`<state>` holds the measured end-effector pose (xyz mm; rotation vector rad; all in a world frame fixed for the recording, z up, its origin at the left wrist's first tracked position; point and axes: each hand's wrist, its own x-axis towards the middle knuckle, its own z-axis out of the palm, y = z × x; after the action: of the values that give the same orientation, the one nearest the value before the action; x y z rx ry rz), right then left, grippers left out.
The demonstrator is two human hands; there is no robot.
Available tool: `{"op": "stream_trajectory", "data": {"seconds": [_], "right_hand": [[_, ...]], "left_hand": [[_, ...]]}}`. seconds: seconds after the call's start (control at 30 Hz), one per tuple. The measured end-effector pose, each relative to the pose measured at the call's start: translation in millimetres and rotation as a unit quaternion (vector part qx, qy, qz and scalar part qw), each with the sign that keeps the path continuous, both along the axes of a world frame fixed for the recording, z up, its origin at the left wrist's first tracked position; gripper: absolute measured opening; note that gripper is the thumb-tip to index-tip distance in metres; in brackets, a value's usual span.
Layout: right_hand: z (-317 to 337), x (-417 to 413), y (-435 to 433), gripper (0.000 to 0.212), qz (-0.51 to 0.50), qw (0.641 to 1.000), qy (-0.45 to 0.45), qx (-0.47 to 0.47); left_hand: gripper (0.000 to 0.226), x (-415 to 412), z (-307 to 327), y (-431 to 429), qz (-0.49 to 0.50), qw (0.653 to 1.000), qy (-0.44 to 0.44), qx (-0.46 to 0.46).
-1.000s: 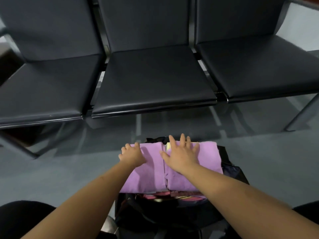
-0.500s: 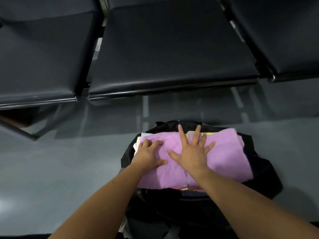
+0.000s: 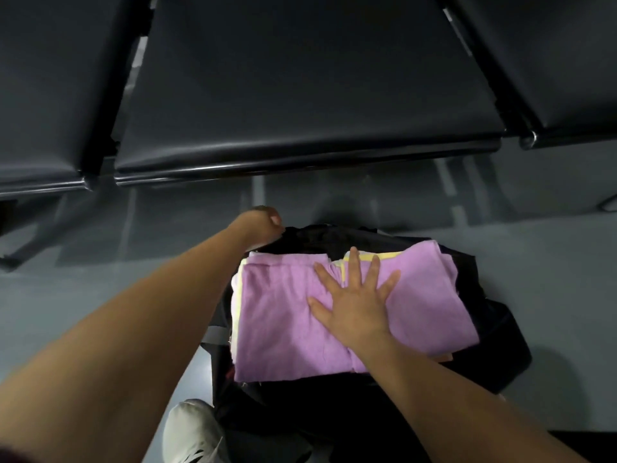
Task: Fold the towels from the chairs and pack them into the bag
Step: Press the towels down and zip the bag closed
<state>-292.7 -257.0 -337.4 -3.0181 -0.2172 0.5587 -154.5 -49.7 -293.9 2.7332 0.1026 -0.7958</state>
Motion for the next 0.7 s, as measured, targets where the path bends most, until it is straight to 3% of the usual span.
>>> {"op": "stream_trajectory", "data": {"seconds": [0.1, 0.17, 0.3, 0.4, 0.53, 0.63, 0.7], "right_hand": [[-4, -2, 0, 0.085, 0.006, 1.0, 0.009, -0.019], [-6, -2, 2, 0.084, 0.004, 1.0, -0.001, -0.019], [-9, 1, 2, 0.083, 0.006, 1.0, 0.003, -0.026], [-7, 2, 4, 0.083, 0.002, 1.0, 0.001, -0.022], [-3, 6, 1, 0.088, 0.008, 0.999, 0.034, -0.021], [-1, 5, 0, 0.088, -0.002, 0.999, 0.035, -0.002], [1, 4, 0, 0.088, -0.004, 0.999, 0.034, 0.0]], "left_hand": [[0.045, 11, -16, -9, -0.038, 0.997, 0.066, 0.013], [0.05, 13, -29, -9, -0.057, 0.996, 0.065, 0.019], [0.039, 11, -45, -7, -0.093, 0.995, 0.029, 0.022], [0.032, 12, -35, -5, -0.049, 0.998, -0.028, -0.04], [0.046, 9, -1, 3, -0.032, 0.987, -0.085, -0.129], [0.052, -2, 18, 2, -0.075, 0.984, -0.081, -0.142], [0.044, -11, 24, -2, -0.098, 0.983, -0.079, -0.133]]}}
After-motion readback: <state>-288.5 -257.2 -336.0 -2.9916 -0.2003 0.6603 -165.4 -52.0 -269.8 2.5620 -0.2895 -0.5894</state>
